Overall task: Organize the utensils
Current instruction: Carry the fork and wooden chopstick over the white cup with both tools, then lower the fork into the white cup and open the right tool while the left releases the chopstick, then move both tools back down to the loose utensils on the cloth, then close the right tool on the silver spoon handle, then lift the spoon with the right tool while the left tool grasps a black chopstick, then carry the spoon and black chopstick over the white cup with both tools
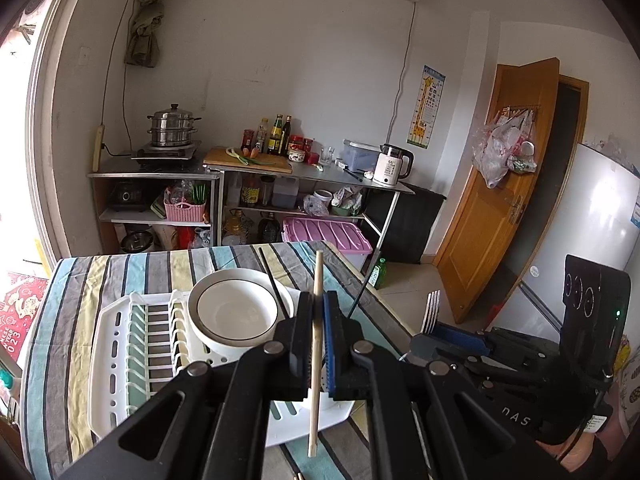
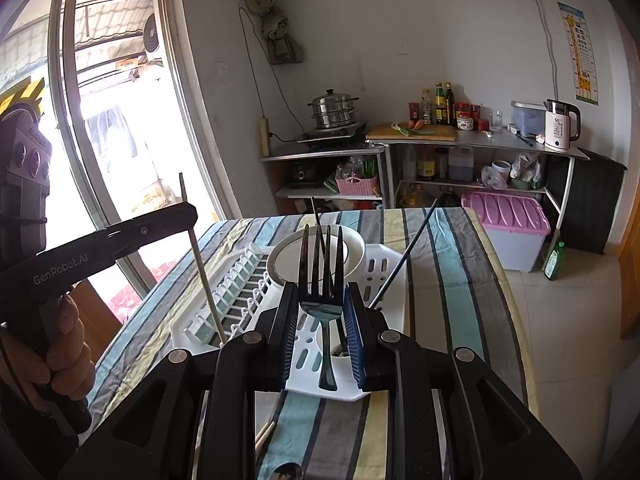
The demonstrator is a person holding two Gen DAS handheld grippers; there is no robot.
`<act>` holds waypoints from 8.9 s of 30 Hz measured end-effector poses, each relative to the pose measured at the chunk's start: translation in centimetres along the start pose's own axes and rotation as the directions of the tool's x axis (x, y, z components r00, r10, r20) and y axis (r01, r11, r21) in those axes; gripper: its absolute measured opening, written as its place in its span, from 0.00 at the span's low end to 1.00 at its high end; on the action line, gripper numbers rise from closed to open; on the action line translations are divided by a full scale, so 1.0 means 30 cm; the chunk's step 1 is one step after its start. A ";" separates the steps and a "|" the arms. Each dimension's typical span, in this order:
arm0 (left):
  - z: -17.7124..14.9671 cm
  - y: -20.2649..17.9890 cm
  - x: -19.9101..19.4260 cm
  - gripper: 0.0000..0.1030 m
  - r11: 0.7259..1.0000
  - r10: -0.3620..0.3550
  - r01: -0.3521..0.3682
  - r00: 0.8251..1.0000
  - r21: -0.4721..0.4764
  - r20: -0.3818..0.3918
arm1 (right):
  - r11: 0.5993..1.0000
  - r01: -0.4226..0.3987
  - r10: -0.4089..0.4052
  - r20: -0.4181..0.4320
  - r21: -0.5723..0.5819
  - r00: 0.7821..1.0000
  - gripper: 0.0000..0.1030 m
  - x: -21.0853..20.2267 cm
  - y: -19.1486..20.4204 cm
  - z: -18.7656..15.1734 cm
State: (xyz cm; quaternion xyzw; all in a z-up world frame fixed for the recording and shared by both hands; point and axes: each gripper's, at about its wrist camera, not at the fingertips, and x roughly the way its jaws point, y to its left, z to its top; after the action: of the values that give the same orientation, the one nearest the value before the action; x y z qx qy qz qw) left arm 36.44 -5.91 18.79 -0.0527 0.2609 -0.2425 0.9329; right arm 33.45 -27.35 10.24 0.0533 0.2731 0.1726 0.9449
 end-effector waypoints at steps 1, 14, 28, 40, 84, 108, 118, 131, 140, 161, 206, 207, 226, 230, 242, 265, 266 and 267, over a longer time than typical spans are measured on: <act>0.010 -0.002 0.013 0.06 1.000 -0.005 0.005 1.000 -0.002 0.003 | 1.000 -0.004 0.004 0.002 0.002 1.000 0.23 0.007 -0.005 0.009; 0.079 0.028 0.191 0.06 0.999 -0.037 0.037 0.999 -0.028 0.009 | 1.000 -0.007 0.008 -0.008 0.018 1.000 0.23 0.122 -0.068 0.062; 0.078 0.066 0.296 0.05 0.995 -0.070 0.070 0.998 -0.075 0.011 | 0.999 0.001 0.002 -0.069 0.045 0.998 0.23 0.240 -0.130 0.024; 0.009 0.084 0.362 0.05 0.995 -0.061 0.058 0.997 -0.076 -0.037 | 0.999 0.000 0.004 -0.096 0.051 0.995 0.23 0.275 -0.146 -0.002; -0.288 0.104 0.025 0.27 0.997 0.071 -0.074 0.993 -0.029 -0.097 | 1.000 -0.015 0.016 -0.058 0.018 0.998 0.24 -0.027 -0.023 -0.221; -0.769 0.094 -0.417 0.35 0.974 0.190 -0.206 0.968 -0.091 -0.162 | 0.993 -0.113 0.118 -0.145 0.042 0.982 0.38 -0.286 0.190 -0.645; -0.830 0.100 -0.399 0.35 0.972 0.183 -0.208 0.962 -0.108 -0.202 | 0.993 -0.097 0.107 -0.169 0.066 0.980 0.38 -0.269 0.183 -0.684; -0.822 0.140 -0.316 0.35 0.968 0.166 -0.205 0.955 -0.143 -0.247 | 0.994 -0.062 0.080 -0.227 0.086 0.971 0.38 -0.165 0.147 -0.687; -0.772 0.213 -0.203 0.35 0.956 0.161 -0.223 0.943 -0.192 -0.291 | 0.992 -0.048 0.078 -0.272 0.115 0.959 0.38 -0.050 0.077 -0.653; -0.733 0.292 -0.012 0.30 0.927 0.219 -0.319 0.889 -0.200 -0.403 | 0.986 -0.137 0.162 -0.362 0.094 0.918 0.38 0.150 0.020 -0.594; -0.602 0.203 -0.184 0.05 0.961 0.169 -0.219 0.948 -0.167 -0.268 | 0.987 -0.114 0.092 -0.179 -0.114 0.979 0.01 -0.052 0.125 -0.437; -0.597 0.199 -0.190 0.05 0.963 0.167 -0.215 0.950 -0.165 -0.263 | 0.987 -0.112 0.091 -0.174 -0.118 0.981 0.01 -0.059 0.127 -0.431; -0.568 0.181 -0.234 0.05 0.967 0.153 -0.192 0.963 -0.166 -0.221 | 0.982 -0.124 0.104 -0.139 -0.145 0.985 0.00 -0.114 0.161 -0.400; -0.553 0.171 -0.250 0.05 0.970 0.150 -0.184 0.966 -0.158 -0.209 | 0.981 -0.122 0.104 -0.121 -0.154 0.987 0.00 -0.130 0.170 -0.384; -0.441 0.106 -0.279 0.05 0.984 0.128 -0.144 0.981 -0.102 -0.144 | 0.977 -0.064 0.058 -0.037 -0.201 0.998 0.00 -0.190 0.179 -0.287; -0.128 -0.011 -0.108 0.05 0.998 0.062 -0.061 0.995 0.007 -0.077 | 0.969 0.073 -0.062 0.053 -0.237 0.997 0.00 -0.123 0.090 -0.068; -0.111 -0.015 -0.099 0.05 0.998 0.058 -0.057 0.995 0.009 -0.075 | 0.968 0.077 -0.066 0.054 -0.238 0.996 0.00 -0.116 0.084 -0.060; -0.097 -0.020 -0.092 0.05 0.998 0.055 -0.054 0.996 0.011 -0.072 | 0.968 0.079 -0.068 0.054 -0.237 0.996 0.00 -0.110 0.080 -0.051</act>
State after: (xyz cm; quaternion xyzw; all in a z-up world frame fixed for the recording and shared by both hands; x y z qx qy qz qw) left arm 32.63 -5.03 17.70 -0.0323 0.2946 -0.2199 0.9294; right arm 29.31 -26.26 11.06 -0.0671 0.2304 0.1677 0.9562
